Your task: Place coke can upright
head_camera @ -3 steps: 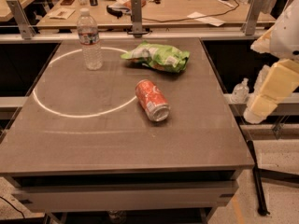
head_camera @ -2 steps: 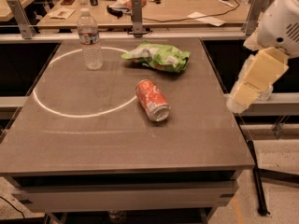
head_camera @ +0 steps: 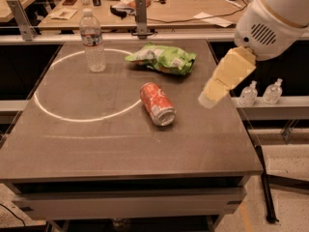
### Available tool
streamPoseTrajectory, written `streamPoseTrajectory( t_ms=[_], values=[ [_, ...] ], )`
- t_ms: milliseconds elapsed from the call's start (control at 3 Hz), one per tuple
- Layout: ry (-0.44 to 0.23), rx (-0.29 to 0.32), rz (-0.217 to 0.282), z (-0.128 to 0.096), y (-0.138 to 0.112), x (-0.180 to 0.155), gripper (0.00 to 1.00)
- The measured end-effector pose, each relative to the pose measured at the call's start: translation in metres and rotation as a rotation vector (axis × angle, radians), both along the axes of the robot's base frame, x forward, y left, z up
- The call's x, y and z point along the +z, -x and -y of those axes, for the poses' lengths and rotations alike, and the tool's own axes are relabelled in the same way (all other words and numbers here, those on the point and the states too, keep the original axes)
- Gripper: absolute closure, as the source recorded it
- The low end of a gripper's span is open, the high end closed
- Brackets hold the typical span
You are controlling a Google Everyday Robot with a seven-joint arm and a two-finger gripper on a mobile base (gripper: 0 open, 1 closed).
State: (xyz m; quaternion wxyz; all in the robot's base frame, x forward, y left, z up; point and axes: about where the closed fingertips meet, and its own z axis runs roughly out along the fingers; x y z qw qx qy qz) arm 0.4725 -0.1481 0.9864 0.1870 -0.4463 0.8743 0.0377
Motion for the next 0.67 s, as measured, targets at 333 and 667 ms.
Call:
streamPoseTrajectory(
  t_ms=[333, 667],
  values=[
    [-0.042, -0.018, 0.015, -0.0135, -0.0125, -0.0119, 0.00],
    [-0.042, -0.018, 0.015, -0.0135, -0.0125, -0.0118, 0.00]
  ],
)
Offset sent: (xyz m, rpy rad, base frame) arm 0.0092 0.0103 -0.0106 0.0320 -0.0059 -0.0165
